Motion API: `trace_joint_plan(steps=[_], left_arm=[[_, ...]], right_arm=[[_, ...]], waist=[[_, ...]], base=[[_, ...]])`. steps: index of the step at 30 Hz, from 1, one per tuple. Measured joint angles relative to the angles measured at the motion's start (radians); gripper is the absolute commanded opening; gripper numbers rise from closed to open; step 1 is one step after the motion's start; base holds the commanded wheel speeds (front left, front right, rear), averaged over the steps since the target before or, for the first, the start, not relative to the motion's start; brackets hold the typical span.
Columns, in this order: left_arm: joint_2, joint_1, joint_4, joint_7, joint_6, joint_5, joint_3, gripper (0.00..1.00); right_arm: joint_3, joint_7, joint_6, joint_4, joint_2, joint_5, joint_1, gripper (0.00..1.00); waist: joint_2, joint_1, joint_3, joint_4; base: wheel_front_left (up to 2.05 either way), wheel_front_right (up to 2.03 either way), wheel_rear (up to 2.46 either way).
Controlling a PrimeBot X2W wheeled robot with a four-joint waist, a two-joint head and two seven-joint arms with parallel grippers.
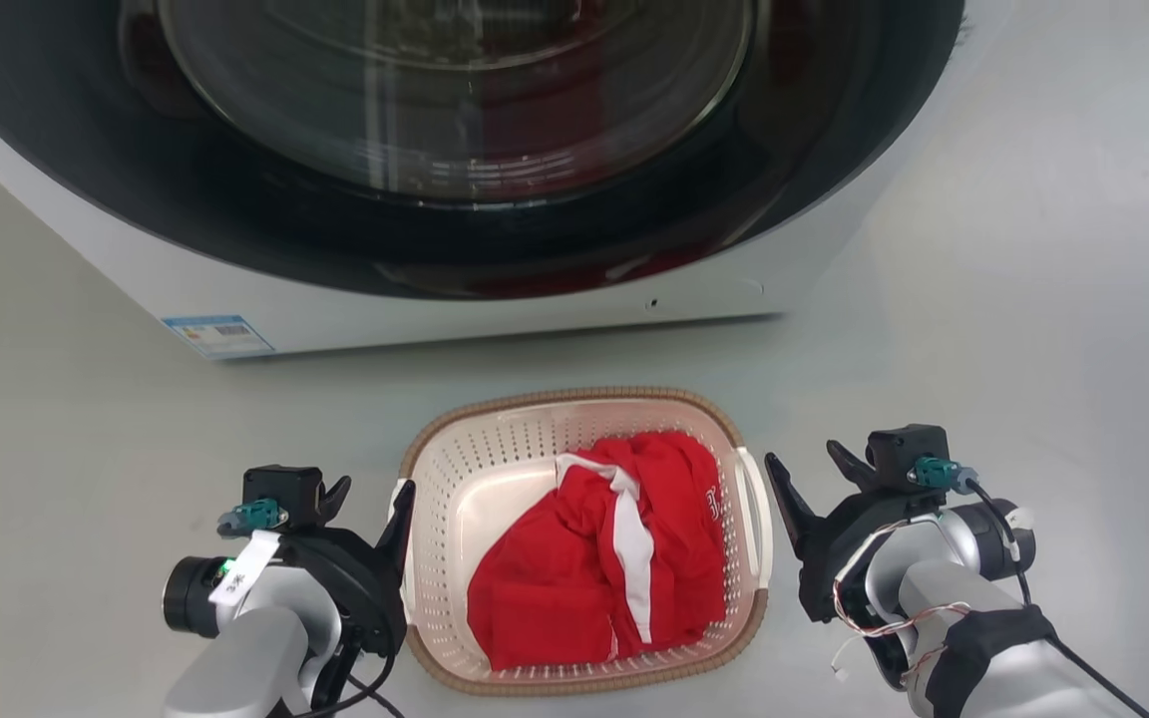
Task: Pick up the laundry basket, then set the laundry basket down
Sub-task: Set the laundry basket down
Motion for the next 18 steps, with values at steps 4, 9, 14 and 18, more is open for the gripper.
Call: trace_joint_plan(steps=[4,9,14,18], left_arm=[[0.009,0.026,-0.025,-0.013,0.000,-0.002,0.015,1.00],[0.030,0.060,-0.065,-0.017,0.019,0.000,0.029,1.00],[0.057,0.094,-0.166,-0.017,0.072,0.015,0.063,1.00],[0.077,0.133,-0.258,-0.017,0.105,0.031,0.091,1.00]], right_arm=[[-0.010,0.000,-0.014,-0.024,-0.004,0.002,0.025,1.00],[-0.035,0.000,-0.039,-0.083,-0.017,0.001,0.048,1.00],[-0.069,0.000,-0.078,-0.174,-0.055,-0.006,0.080,1.00],[-0.091,-0.001,-0.104,-0.246,-0.082,-0.024,0.103,1.00]], waist=[[0.0000,0.0000,-0.053,0.001],[0.0000,-0.0001,-0.115,0.002],[0.0000,0.0000,-0.178,0.004],[0.0000,0.0000,-0.213,0.007]], base=[[0.00,0.00,0.00],[0.00,0.00,0.00],[0.00,0.00,0.00],[0.00,0.00,0.00]])
